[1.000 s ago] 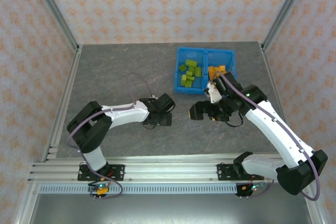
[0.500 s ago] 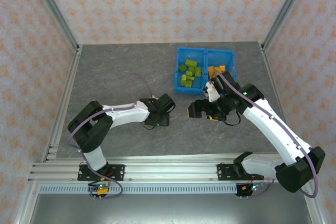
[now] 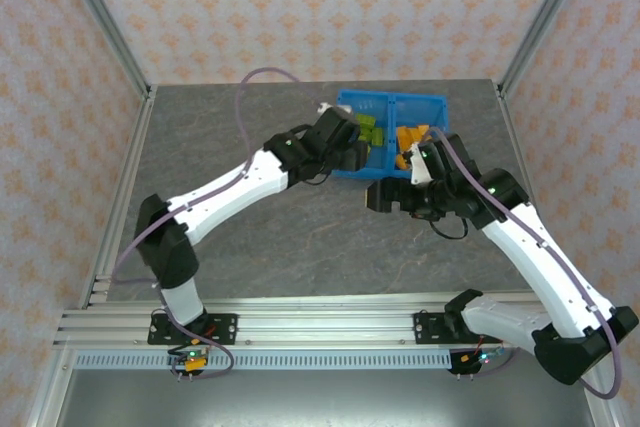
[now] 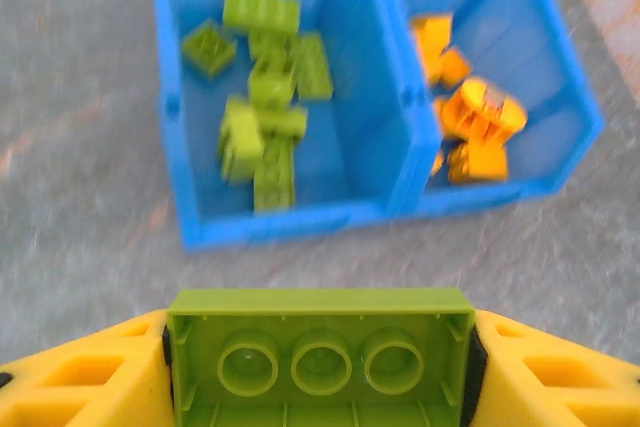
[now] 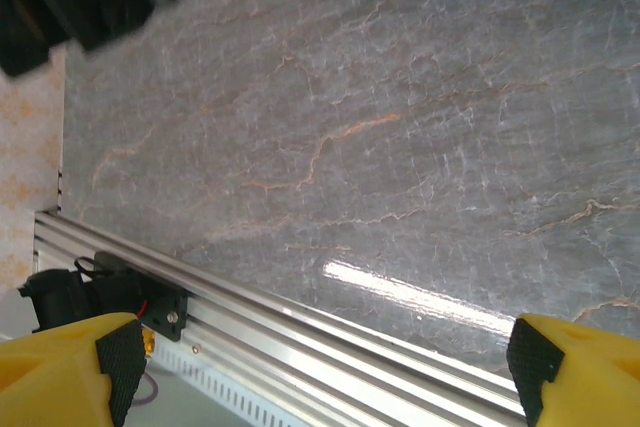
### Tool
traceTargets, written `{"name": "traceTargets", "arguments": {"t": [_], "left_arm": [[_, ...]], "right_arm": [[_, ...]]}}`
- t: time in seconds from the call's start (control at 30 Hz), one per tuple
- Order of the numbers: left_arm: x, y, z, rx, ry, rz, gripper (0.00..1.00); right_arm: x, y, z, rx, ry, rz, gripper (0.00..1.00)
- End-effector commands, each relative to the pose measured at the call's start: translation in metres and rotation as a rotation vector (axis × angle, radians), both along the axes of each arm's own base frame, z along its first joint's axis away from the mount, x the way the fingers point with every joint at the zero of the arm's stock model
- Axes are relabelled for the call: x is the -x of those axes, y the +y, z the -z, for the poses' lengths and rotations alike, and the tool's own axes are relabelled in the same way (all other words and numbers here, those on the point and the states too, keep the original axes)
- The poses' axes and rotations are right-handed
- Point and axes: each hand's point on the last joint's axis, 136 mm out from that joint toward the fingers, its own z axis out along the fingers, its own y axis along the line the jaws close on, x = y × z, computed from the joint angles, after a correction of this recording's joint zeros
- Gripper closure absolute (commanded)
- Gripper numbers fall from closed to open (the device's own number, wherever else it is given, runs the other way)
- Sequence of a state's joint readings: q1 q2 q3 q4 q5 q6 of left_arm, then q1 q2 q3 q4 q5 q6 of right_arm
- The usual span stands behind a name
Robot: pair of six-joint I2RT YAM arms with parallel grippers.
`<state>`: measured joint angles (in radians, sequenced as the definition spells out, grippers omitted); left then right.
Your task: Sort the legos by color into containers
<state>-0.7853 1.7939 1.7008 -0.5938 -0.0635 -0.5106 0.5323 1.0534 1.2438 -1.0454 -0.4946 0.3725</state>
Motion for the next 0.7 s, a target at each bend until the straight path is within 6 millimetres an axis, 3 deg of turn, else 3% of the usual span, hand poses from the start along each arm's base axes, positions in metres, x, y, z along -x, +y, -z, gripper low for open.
{"name": "traceTargets", "arguments": {"t": [0.0,0.2,0.33,0.47,0.67], "left_arm": [[-0.041,-0.013,0.021,-0.178,-0.074,0.015,0.44],[-0.108,-0.035,0.034,-0.151,-0.070,0.006,0.44],[-0.134,-0.037,0.054,-0.107,-0.026,-0.009,0.43],[-0.142,-0.044,0.047,-0.063,-0.044,0.008,0.35],[-0.138,-0.045,0.020,-0.014,-0.065,0.009,0.20]], "right_arm": [[-0.005,-0.008,-0.013,-0.005,-0.065,0.065,0.06],[0.006,-0.024,-0.016,0.018,-0.082,0.103,0.05],[0.011,-0.031,-0.017,0.018,-0.097,0.122,0.05],[0.010,-0.033,-0.017,0.023,-0.109,0.129,0.05],[0.000,-0.038,-0.018,0.046,-0.132,0.175,0.05]]}}
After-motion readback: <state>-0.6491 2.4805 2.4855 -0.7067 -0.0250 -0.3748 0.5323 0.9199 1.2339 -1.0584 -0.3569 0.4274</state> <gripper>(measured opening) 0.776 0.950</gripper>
